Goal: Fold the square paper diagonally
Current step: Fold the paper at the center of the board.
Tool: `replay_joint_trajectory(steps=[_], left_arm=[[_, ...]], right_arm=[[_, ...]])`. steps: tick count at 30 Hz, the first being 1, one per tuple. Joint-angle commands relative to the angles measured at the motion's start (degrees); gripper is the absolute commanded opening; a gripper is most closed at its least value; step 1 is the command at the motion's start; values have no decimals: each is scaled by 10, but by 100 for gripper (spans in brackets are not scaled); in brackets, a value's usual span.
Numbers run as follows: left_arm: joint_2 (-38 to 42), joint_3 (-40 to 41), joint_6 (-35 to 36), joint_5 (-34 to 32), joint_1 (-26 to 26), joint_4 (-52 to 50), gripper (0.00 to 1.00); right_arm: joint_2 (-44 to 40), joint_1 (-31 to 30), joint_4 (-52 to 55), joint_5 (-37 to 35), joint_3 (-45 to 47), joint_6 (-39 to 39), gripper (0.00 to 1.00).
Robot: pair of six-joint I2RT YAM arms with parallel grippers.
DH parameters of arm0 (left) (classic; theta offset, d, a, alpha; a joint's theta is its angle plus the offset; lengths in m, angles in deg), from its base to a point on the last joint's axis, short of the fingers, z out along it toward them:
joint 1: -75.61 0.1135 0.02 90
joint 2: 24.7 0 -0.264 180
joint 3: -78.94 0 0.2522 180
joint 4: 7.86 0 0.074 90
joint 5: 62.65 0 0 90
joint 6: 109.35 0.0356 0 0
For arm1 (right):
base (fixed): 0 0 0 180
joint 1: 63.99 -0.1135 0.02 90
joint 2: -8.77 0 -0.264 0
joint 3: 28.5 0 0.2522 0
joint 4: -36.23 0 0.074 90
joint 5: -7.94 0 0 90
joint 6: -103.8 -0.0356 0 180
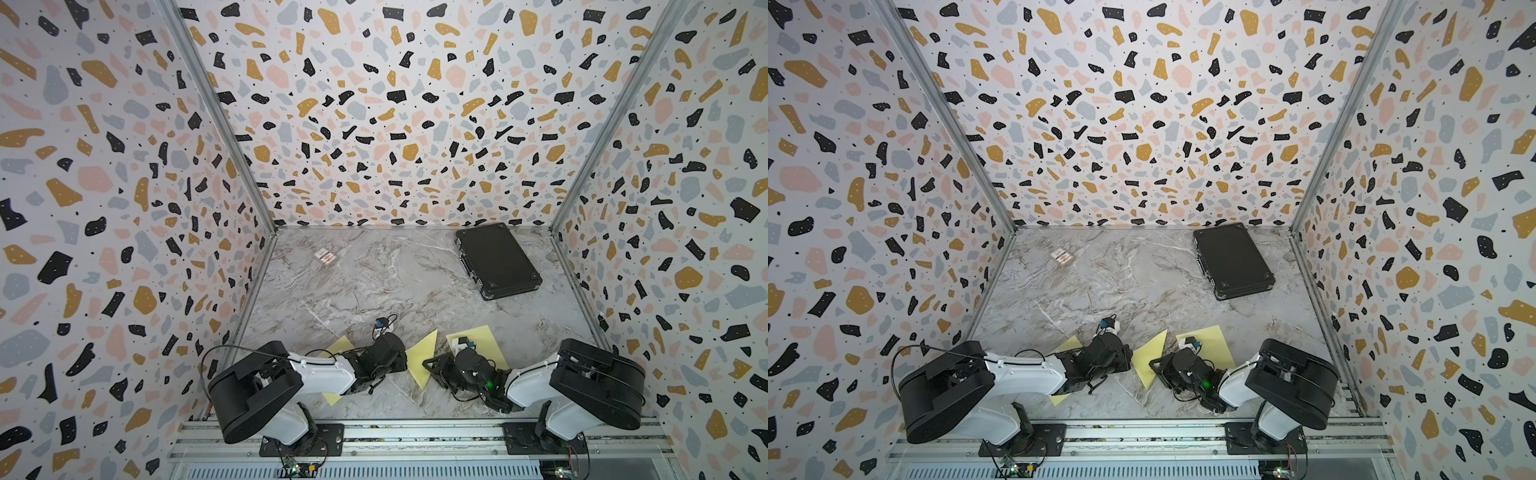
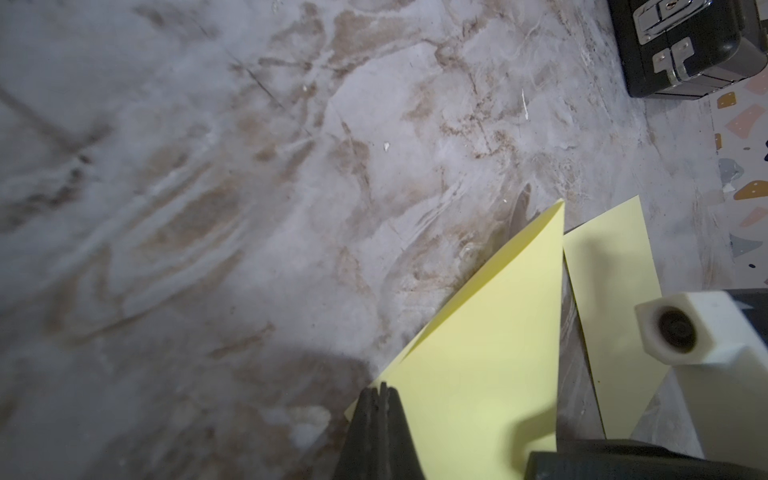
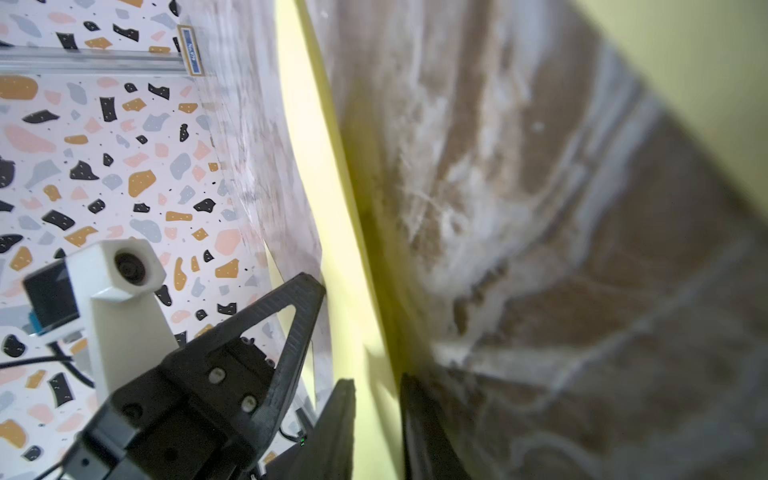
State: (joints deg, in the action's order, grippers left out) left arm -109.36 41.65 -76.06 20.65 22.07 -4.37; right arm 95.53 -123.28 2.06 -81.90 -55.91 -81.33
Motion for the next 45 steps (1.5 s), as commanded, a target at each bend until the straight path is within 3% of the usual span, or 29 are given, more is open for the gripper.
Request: replay_joint_trajectory(steps=[1,6,19,27,31,37,41,45], left_arm=[[-48,48,-4,33,-9,-193,0],[-55,45,-3,34,-10,-190,0],[-54,44,-6,29,-11,-195,0],[-54,46,-8,28,-11,-196,0],[-55,47,-9,27,-11,-196,0],[-54,48,-10,27,-13,-196,0],[-55,49,-10,23,-13,-198,0],[-56,48,-10,23,-13,-198,0]], right_arm=[[-40,-6,75,-22,-4,7,32],[-58,-14,97,-27,-11,10,32],[-9,-61,18,-32,-23,-27,31],[2,-75,4,-49,-19,-37,14],[5,-77,-8,-56,-19,-41,0],[10,-82,-29,-70,-13,-46,0],[4,-93,-18,-78,-14,-54,21],[2,-106,-13,-87,-15,-59,25]])
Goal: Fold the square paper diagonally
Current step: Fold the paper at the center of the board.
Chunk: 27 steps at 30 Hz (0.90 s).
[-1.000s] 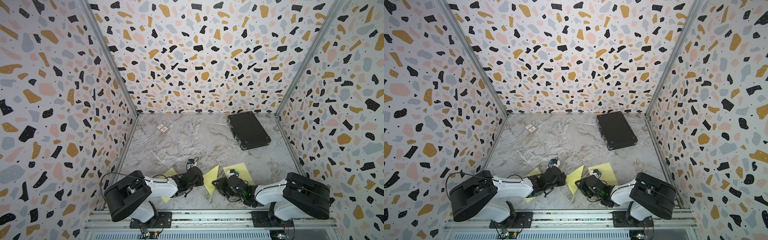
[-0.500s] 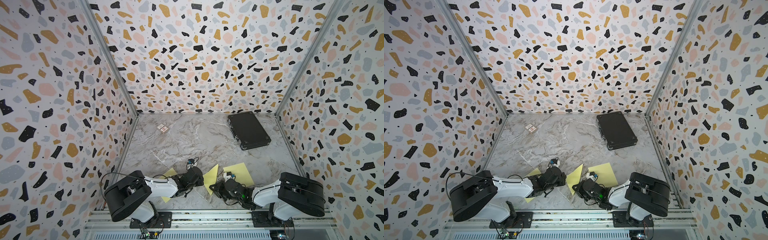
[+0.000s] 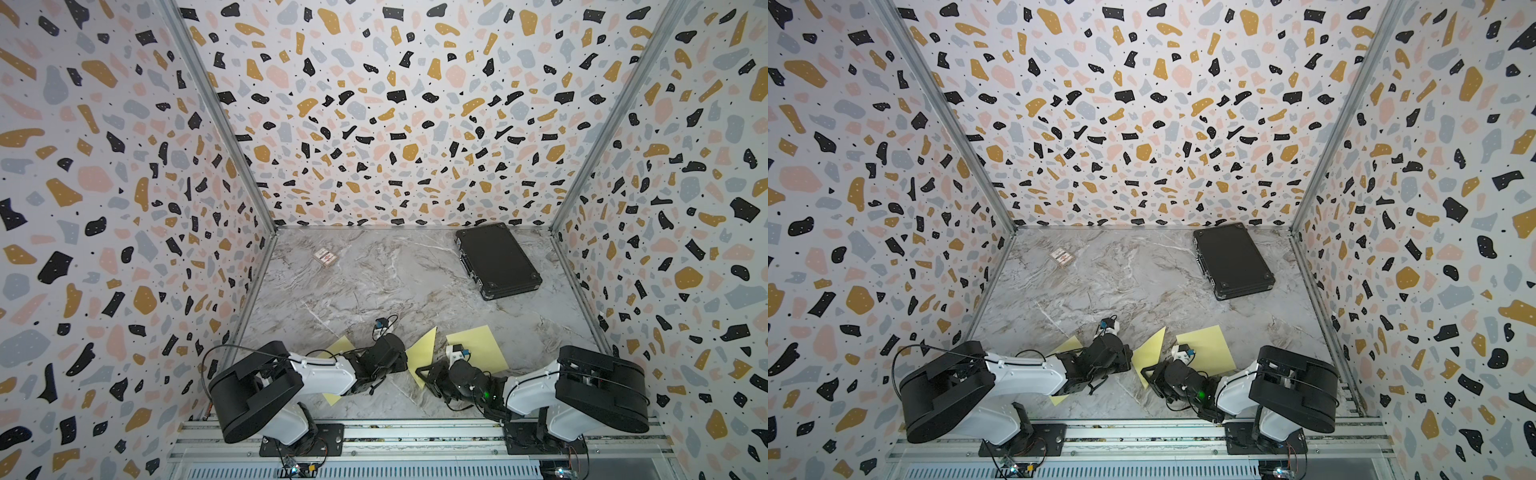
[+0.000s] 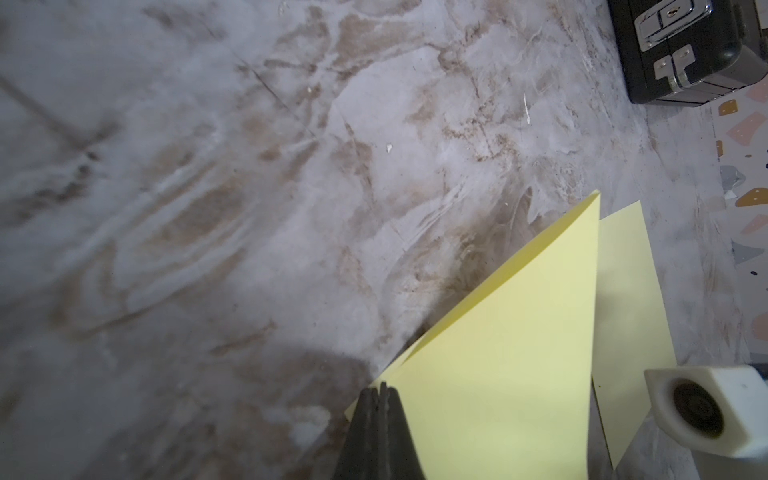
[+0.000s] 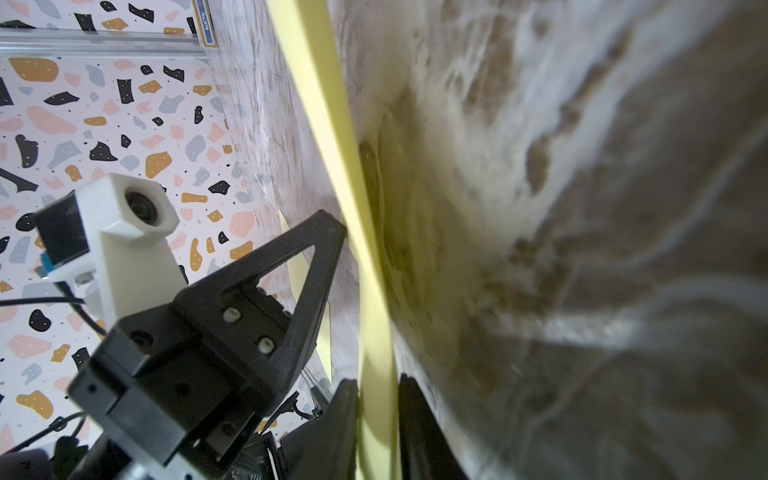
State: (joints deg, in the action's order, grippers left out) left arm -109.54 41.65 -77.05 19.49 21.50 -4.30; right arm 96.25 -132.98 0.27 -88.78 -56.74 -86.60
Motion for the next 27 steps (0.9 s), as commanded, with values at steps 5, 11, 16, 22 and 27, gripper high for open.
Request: replay_joint_trajectory(steps=[5,11,16,22,27], left_arm=[[-53,49,-1,33,-8,-203,0],[-49,50,-1,32,-8,-206,0],[-46,50,-2,31,-8,-207,0],[-46,50,-3,29,-9,-211,0],[-45,50,-3,29,-9,-211,0]], right_arm=[[-3,-26,10,-24,-14,-10,28],[0,-33,6,-39,-10,-16,15],[1,-37,3,-44,-9,-21,0],[-1,-43,9,-48,-9,-18,1],[-10,-43,34,-42,-13,-12,24]])
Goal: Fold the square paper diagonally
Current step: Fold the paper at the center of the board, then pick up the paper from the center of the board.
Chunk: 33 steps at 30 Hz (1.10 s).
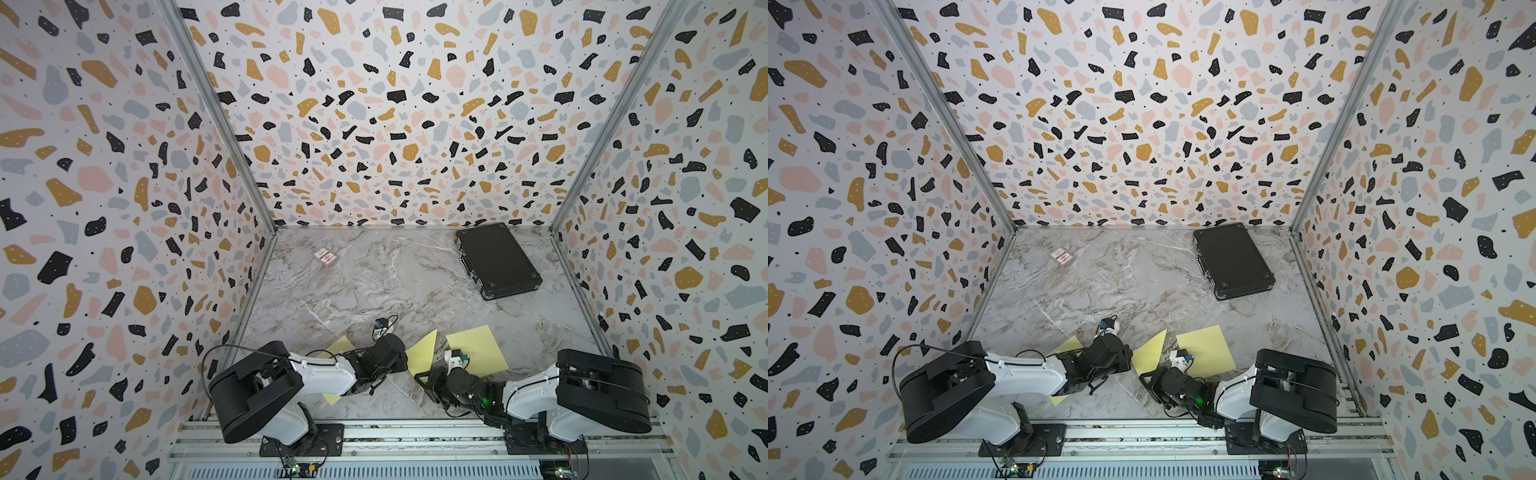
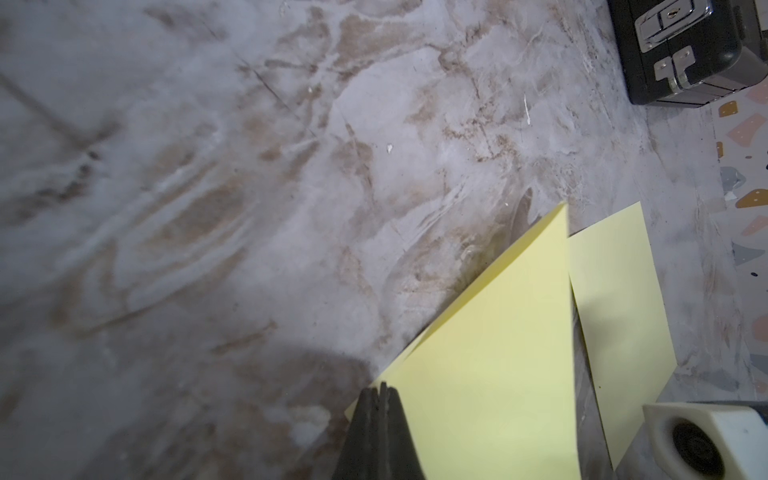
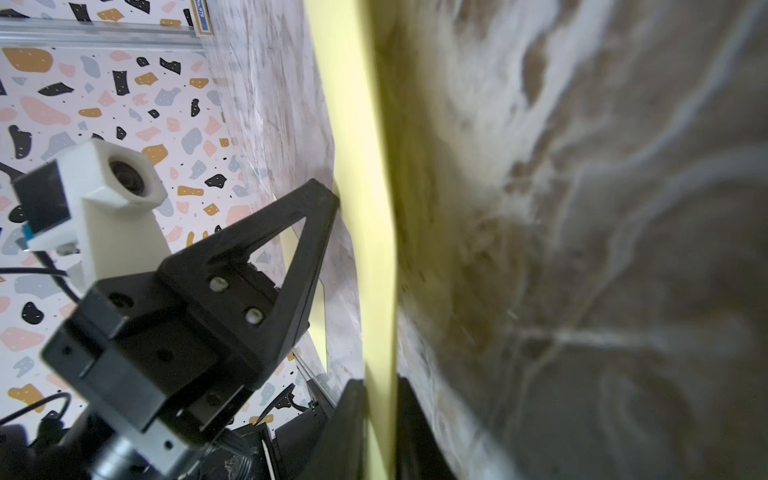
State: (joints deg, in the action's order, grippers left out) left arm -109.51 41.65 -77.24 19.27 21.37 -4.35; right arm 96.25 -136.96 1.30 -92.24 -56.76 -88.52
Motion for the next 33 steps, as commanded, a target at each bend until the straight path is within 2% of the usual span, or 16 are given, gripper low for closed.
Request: replay_joint_trajectory(steps=[1,3,5,6,8,9,12,15,22,27,31,33], left_arm=[[-45,50,-1,31,-8,-211,0],[-46,49,0,31,-8,-211,0],[-47,47,0,32,-8,-211,0],[-46,47,0,32,-8,-211,0],[-46,47,0,32,-9,-211,0],[-45,47,0,32,-9,-211,0],[-44,46,1,34,-10,-213,0],[-41,47,1,34,-11,-213,0],[-35,45,5,39,-12,-213,0],[-32,42,7,43,-15,-213,0],[-28,42,8,45,-17,-214,0],[-26,43,8,47,-19,-213,0]], right_arm=[[-12,-3,27,-7,-12,9,24],[-14,-2,35,-7,-14,11,22],[-12,-3,34,-7,-13,13,5],[-10,-3,31,-8,-12,15,0],[-5,-3,17,-10,-9,22,0],[-3,-3,13,-9,-10,26,4],[-1,-2,20,-6,-14,39,31],[-9,1,48,-4,-22,59,41],[-48,40,138,3,-37,124,42],[-28,74,101,27,-38,158,39],[5,94,70,48,-44,174,31],[11,106,57,55,-41,185,30]])
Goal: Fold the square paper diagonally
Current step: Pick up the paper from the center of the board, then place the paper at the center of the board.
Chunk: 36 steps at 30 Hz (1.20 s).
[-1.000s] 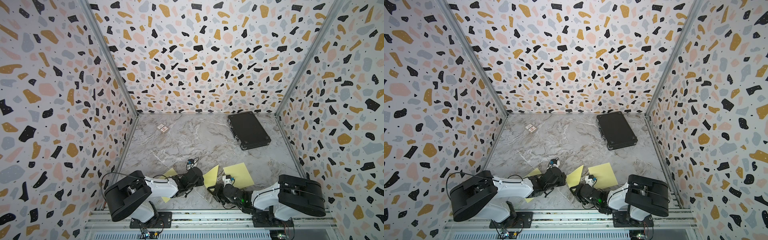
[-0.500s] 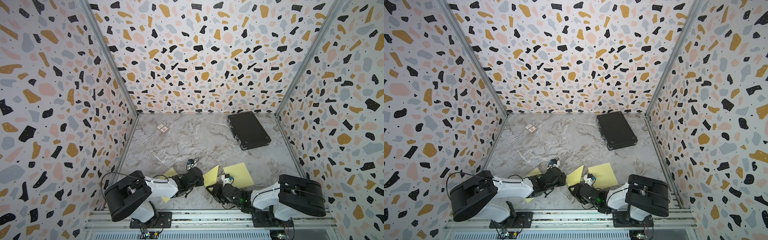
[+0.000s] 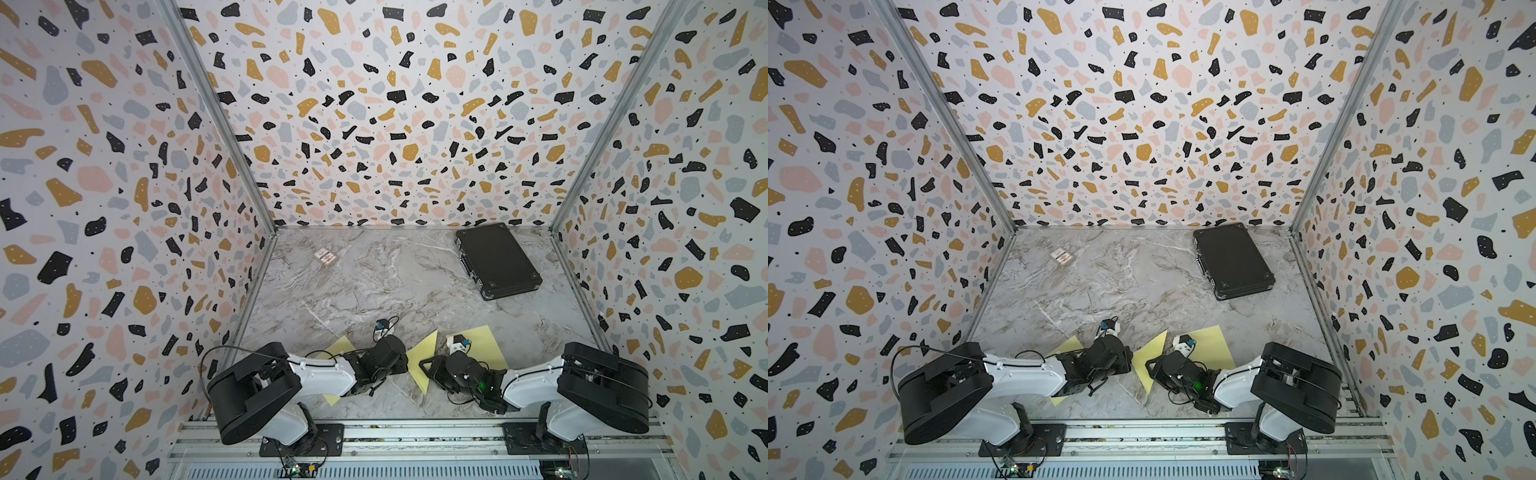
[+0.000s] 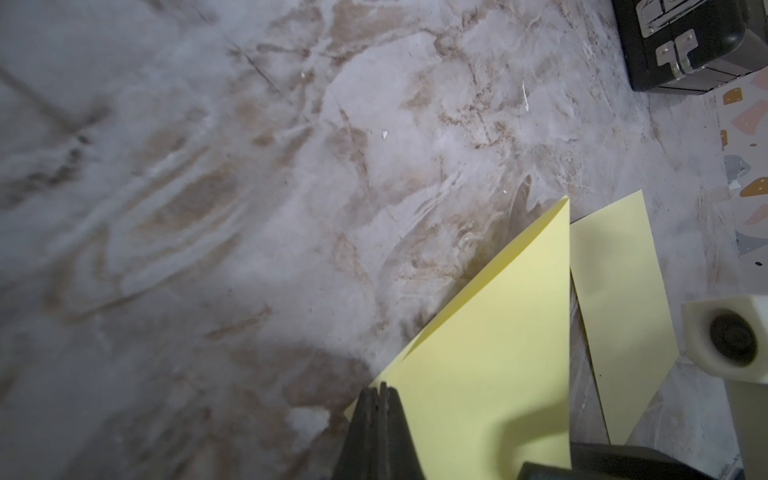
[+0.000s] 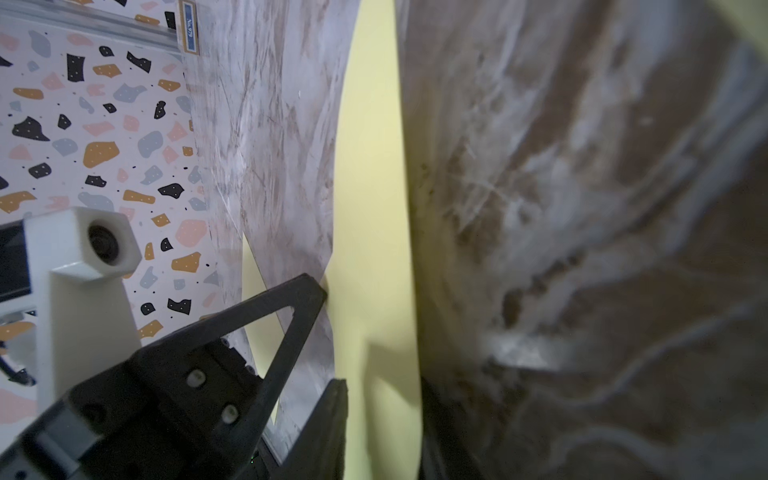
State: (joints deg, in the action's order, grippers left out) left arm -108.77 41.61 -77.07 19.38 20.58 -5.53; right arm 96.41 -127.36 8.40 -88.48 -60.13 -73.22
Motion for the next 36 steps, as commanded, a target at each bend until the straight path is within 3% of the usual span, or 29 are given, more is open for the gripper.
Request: replay_joint_trajectory(steps=[1,6,14,20,25,29,33,36], left_arm=[[-32,44,7,47,-11,-201,0],[-32,43,10,50,-13,-198,0],[-12,41,36,54,-15,-188,0],[68,-10,67,25,-15,-278,0],[158,-49,96,-12,-15,-355,27],[213,-52,104,-9,-15,-371,30],[257,-22,95,0,-15,-354,30],[283,2,84,8,-15,-336,30]], right_arm=[[11,25,-16,22,-7,41,30],[10,57,19,44,-29,88,24],[-4,66,33,64,-40,136,0],[-58,66,84,62,-57,185,0],[-149,66,214,27,-87,238,0],[-265,87,348,-38,-97,279,0],[-407,152,487,-97,-96,305,0],[-493,218,532,-121,-83,322,0]])
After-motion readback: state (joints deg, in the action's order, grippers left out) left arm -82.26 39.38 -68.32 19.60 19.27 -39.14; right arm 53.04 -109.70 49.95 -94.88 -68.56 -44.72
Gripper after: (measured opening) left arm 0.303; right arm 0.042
